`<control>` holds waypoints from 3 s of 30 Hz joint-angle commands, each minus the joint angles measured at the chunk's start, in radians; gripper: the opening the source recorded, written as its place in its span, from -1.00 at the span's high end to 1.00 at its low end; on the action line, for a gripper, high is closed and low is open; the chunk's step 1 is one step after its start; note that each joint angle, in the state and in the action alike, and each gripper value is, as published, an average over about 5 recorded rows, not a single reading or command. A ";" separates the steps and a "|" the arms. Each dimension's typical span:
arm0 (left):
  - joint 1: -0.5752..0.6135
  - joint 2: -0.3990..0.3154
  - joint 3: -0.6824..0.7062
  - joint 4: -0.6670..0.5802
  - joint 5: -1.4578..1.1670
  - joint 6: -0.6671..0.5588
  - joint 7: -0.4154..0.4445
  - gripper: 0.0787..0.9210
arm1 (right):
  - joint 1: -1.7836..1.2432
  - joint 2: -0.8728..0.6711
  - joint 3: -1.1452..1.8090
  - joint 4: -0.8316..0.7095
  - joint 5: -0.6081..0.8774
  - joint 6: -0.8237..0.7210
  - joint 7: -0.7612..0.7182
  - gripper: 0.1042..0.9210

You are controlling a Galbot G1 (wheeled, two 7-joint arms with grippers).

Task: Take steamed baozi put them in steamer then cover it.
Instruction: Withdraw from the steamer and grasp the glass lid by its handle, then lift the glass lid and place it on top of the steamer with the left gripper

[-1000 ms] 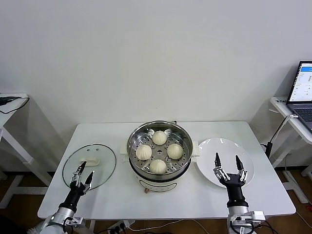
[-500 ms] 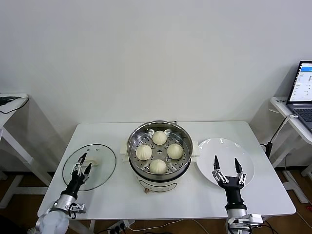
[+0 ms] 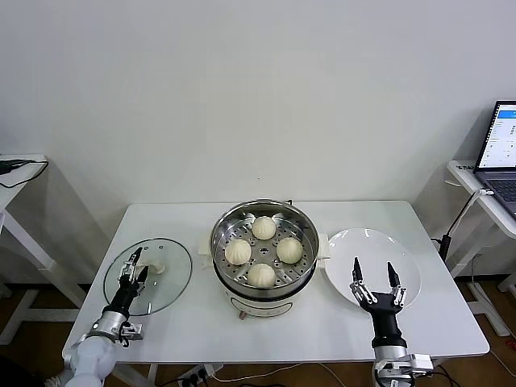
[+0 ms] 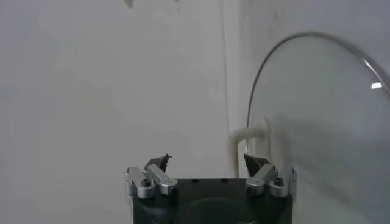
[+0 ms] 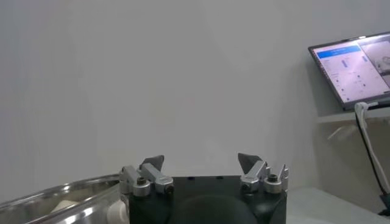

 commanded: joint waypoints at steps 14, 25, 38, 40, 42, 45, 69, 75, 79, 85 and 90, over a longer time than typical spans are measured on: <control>-0.066 -0.014 0.018 0.067 0.022 0.046 -0.004 -0.77 | 0.005 0.002 -0.007 -0.036 -0.023 0.017 -0.003 -0.76; -0.064 -0.018 0.018 0.096 0.040 0.053 -0.005 -0.18 | 0.015 0.006 -0.014 -0.056 -0.030 0.023 -0.004 -0.76; -0.010 -0.020 0.009 -0.061 0.019 0.065 0.002 0.72 | 0.026 0.009 -0.017 -0.069 -0.031 0.029 -0.004 -0.76; 0.019 -0.016 0.003 -0.138 -0.007 0.080 0.012 0.74 | 0.027 0.010 -0.018 -0.067 -0.031 0.029 -0.004 -0.76; 0.053 -0.009 -0.006 -0.228 -0.035 0.103 0.027 0.74 | 0.027 0.011 -0.018 -0.065 -0.032 0.029 -0.004 -0.76; 0.110 0.014 -0.023 -0.368 -0.093 0.147 0.059 0.74 | 0.027 0.011 -0.019 -0.065 -0.031 0.029 -0.004 -0.76; 0.103 0.242 0.491 -0.897 -0.296 0.747 0.503 0.74 | 0.035 0.007 -0.002 -0.068 -0.024 0.035 -0.005 -0.76; -0.047 0.212 0.669 -0.846 -0.221 0.836 0.536 0.74 | 0.036 0.015 0.007 -0.071 -0.028 0.035 -0.006 -0.76; -0.118 0.171 0.763 -0.810 -0.160 0.892 0.558 0.74 | 0.037 0.022 0.013 -0.076 -0.032 0.036 -0.005 -0.76; -0.163 0.094 0.854 -0.732 -0.060 0.921 0.570 0.74 | 0.040 0.028 0.019 -0.084 -0.037 0.036 -0.005 -0.76; -0.174 0.033 0.887 -0.669 0.004 0.916 0.568 0.74 | 0.042 0.032 0.021 -0.094 -0.042 0.039 -0.005 -0.76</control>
